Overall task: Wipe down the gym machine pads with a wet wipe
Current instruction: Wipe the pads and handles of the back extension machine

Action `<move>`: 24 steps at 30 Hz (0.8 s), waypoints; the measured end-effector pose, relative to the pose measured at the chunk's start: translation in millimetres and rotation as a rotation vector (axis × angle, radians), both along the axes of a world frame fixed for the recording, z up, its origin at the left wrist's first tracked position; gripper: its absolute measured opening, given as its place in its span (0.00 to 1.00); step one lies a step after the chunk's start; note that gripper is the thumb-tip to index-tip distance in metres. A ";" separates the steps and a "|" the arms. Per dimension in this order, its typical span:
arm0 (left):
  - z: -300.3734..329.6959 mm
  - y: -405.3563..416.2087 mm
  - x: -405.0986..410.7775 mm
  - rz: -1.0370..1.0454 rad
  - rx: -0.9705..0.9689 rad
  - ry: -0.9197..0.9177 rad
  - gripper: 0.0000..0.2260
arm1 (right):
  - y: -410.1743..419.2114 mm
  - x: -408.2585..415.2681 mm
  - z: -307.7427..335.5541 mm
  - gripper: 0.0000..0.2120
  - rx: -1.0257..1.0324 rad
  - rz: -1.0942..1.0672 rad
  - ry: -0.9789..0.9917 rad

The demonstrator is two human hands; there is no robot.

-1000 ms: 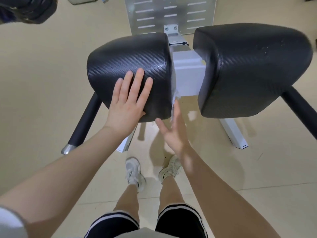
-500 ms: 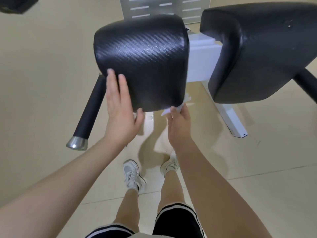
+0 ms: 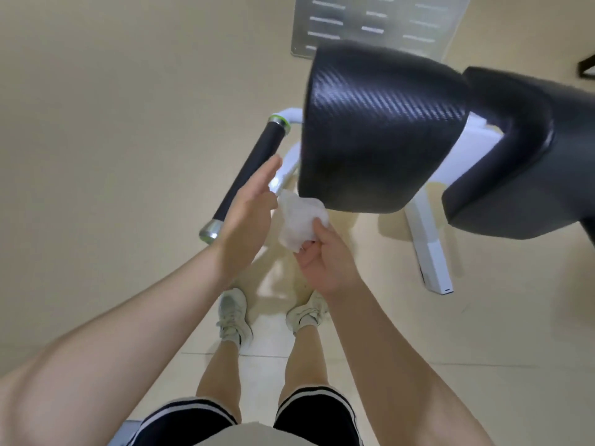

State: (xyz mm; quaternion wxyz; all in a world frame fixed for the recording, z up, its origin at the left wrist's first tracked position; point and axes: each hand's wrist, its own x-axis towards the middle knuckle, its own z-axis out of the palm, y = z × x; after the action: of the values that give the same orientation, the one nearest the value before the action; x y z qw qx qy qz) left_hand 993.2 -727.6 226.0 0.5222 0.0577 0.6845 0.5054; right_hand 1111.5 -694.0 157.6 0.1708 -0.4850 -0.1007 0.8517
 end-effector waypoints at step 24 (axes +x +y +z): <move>10.6 -38.1 -39.7 0.163 -0.011 0.322 0.14 | 53.6 -60.6 59.1 0.08 2.473 1.932 -0.934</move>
State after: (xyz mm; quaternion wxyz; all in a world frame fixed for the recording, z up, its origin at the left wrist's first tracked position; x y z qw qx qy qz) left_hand 953.5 -765.7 236.6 0.3635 0.0791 0.7645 0.5264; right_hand 1050.9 -640.4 216.7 0.1758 0.0224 0.9694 0.1699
